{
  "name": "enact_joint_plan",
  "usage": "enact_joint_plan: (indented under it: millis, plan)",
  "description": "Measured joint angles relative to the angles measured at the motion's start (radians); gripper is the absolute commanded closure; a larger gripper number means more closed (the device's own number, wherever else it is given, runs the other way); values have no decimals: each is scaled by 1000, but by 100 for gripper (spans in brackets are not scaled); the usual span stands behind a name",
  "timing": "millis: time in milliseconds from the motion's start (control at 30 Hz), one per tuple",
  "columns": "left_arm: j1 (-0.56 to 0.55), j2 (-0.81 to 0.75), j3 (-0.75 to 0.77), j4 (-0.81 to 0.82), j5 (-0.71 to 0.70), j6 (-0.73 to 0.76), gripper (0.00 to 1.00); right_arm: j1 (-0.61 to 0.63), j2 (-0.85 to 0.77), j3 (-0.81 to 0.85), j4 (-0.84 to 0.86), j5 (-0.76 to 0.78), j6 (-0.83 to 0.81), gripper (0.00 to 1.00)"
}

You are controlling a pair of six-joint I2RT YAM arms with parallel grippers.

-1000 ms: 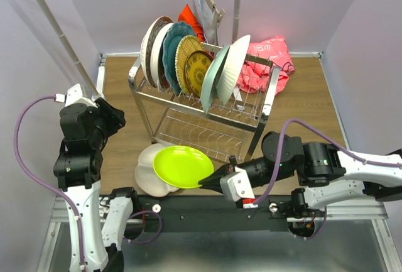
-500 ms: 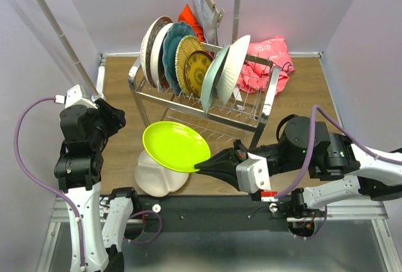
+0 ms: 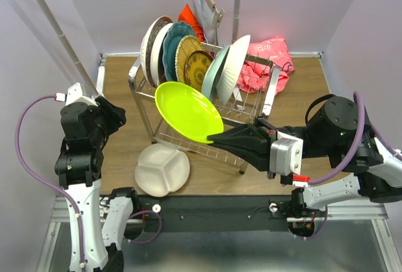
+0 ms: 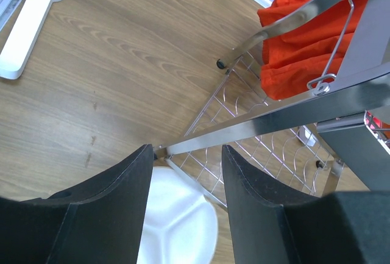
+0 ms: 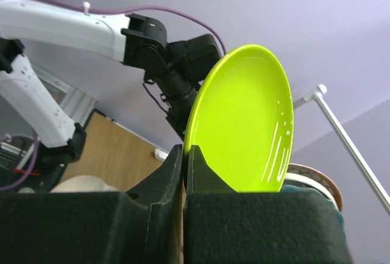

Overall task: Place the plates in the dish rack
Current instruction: Insert the plate into the dish rack

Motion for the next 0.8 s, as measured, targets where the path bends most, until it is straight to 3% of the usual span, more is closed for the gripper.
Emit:
enact_joint_plan:
  millis: [300, 800]
  plan:
    - [0, 8, 0, 15, 12, -5, 42, -110, -12, 1, 0, 14, -26, 99]
    - [0, 37, -13, 42, 20, -5, 42, -413, -40, 24, 123, 67, 90, 100]
